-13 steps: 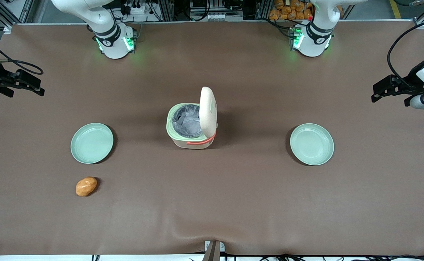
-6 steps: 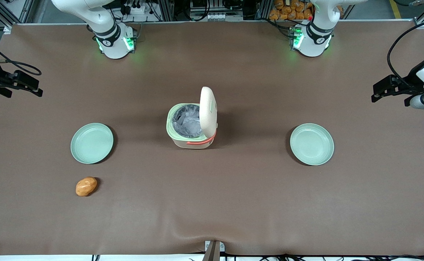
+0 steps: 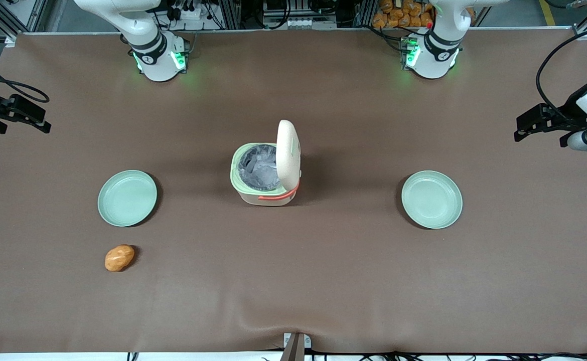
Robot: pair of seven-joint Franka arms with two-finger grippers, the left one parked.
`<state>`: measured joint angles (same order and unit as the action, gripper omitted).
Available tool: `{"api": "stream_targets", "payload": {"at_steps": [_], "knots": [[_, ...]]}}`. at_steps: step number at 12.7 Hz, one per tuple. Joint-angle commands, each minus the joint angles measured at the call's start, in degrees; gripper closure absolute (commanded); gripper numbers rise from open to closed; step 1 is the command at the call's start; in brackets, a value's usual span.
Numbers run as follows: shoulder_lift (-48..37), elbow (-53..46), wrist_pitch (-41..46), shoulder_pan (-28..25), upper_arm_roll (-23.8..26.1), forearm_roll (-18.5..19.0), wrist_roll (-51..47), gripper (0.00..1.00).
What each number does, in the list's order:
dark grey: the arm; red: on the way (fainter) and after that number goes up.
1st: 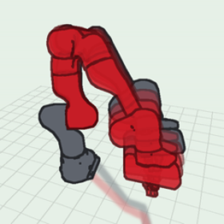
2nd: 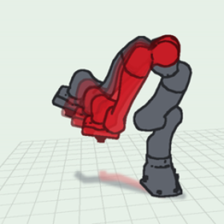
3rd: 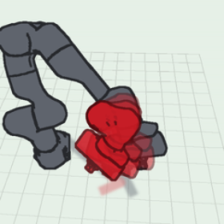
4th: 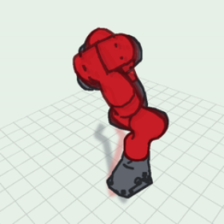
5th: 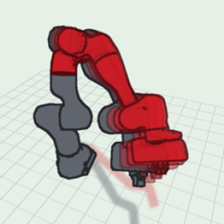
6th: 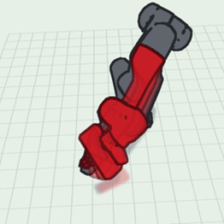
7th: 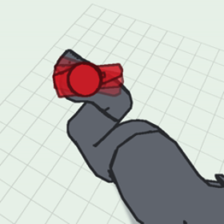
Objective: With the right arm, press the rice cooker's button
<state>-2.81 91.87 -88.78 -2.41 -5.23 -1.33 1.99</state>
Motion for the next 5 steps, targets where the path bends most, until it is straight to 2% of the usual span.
{"api": "stream_targets", "payload": {"at_steps": [1,5], "knots": [[-0.6,-0.6,0.2,1.5,1.4,0.6,0.7,0.0],[0.2,-2.7,2.3,1.4,1.4,0.8,0.5,0.0]]}}
